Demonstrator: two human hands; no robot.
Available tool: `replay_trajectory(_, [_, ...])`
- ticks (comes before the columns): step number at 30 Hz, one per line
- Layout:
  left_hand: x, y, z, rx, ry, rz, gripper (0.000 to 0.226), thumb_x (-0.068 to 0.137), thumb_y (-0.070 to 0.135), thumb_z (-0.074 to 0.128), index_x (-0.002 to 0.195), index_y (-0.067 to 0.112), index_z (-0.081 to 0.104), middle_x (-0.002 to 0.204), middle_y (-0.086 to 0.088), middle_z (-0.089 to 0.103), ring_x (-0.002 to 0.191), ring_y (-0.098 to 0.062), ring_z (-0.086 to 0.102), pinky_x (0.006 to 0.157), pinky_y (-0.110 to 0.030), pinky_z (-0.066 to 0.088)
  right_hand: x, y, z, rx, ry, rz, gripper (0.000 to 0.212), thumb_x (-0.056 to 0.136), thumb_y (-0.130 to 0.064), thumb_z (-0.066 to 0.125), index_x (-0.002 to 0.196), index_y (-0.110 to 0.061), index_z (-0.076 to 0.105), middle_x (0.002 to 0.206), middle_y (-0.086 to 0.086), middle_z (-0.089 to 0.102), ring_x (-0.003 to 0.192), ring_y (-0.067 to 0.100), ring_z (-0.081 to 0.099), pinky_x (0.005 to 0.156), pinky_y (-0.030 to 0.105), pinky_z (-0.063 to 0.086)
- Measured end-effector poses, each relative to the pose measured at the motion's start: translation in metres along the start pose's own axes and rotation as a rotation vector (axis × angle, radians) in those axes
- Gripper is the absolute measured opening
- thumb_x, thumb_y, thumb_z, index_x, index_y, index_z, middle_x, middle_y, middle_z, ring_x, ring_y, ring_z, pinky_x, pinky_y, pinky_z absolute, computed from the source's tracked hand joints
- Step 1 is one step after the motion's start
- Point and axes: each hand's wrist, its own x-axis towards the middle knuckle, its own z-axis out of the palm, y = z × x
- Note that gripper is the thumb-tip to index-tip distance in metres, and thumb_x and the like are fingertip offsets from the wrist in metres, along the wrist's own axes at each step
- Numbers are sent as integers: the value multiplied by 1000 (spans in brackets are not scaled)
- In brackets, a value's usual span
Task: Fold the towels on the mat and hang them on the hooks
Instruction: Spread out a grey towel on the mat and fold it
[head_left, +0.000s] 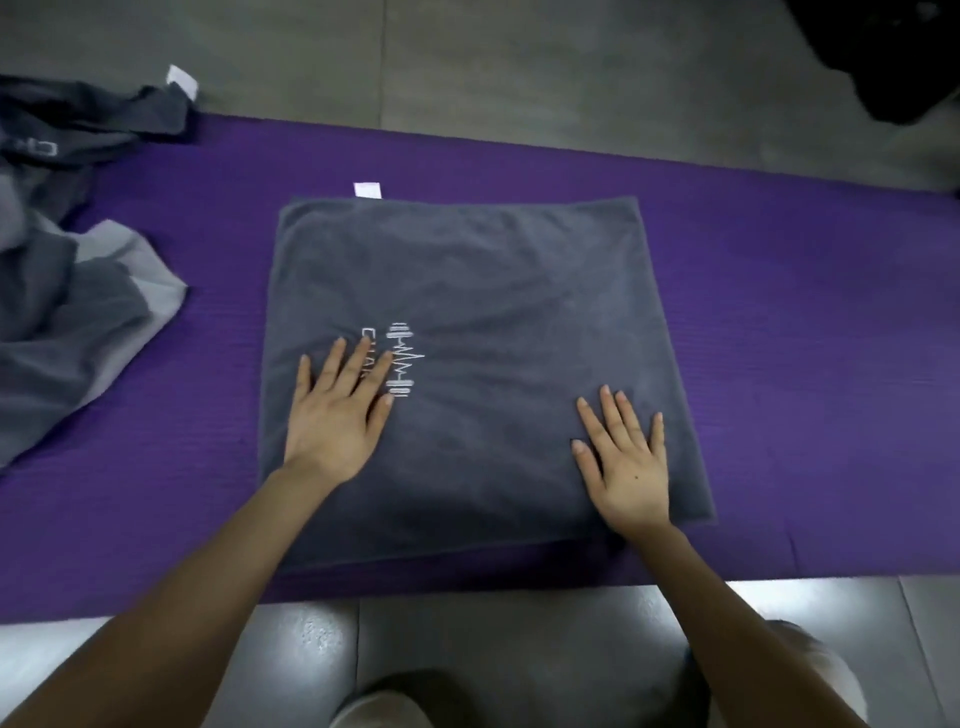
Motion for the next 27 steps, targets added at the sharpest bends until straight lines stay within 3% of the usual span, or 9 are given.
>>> replay_trajectory(3, [12,6,-9,-19,122,38,52,91,41,31,127,12,56,137,-16,49,128,-40,41,107,-59,24,4,-4,-4,39,83,31,53,97,-48,24,138,-23,45,148,6,37,139,22,31,116,48,8])
replay_trajectory(6, [39,9,-21,-13,181,116,48,92,36,34,122,9,59,132,-17,53,124,-43,44,107,-57,27,25,1,-12,112,188,125,50,95,-41,31,132,-15,53,142,11,46,133,29,41,114,48,18])
replay_trajectory(11, [109,22,-34,67,54,264,58,95,44,15,140,18,40,149,-9,34,140,-36,21,114,-50,10,52,20,-15,70,131,209,52,94,-42,28,133,-17,52,142,13,45,132,32,41,111,54,22])
replay_trajectory(15, [162,15,-32,129,-38,52,52,97,49,11,148,35,11,158,3,5,145,-26,-5,111,-61,-4,50,36,-4,12,83,172,52,96,-44,24,140,-24,42,150,6,35,140,25,29,114,53,15])
replay_trajectory(21, [174,8,-27,78,-36,-17,53,96,52,11,147,37,6,158,6,-1,144,-25,-9,109,-63,-9,48,37,-4,54,125,195,52,95,-44,26,140,-23,42,150,4,35,140,21,29,115,47,12])
replay_trajectory(24, [166,16,-29,7,40,-1,54,98,47,21,148,30,15,157,-2,9,144,-30,-1,111,-58,-6,35,36,-8,26,264,365,50,90,-38,38,130,-12,53,132,12,55,119,33,52,97,46,38])
replay_trajectory(27, [141,29,-30,-191,237,41,48,97,37,36,141,17,38,149,-10,34,139,-37,24,113,-51,12,18,38,-16,-29,273,594,48,83,-37,51,119,-6,57,107,20,61,95,40,56,78,46,42])
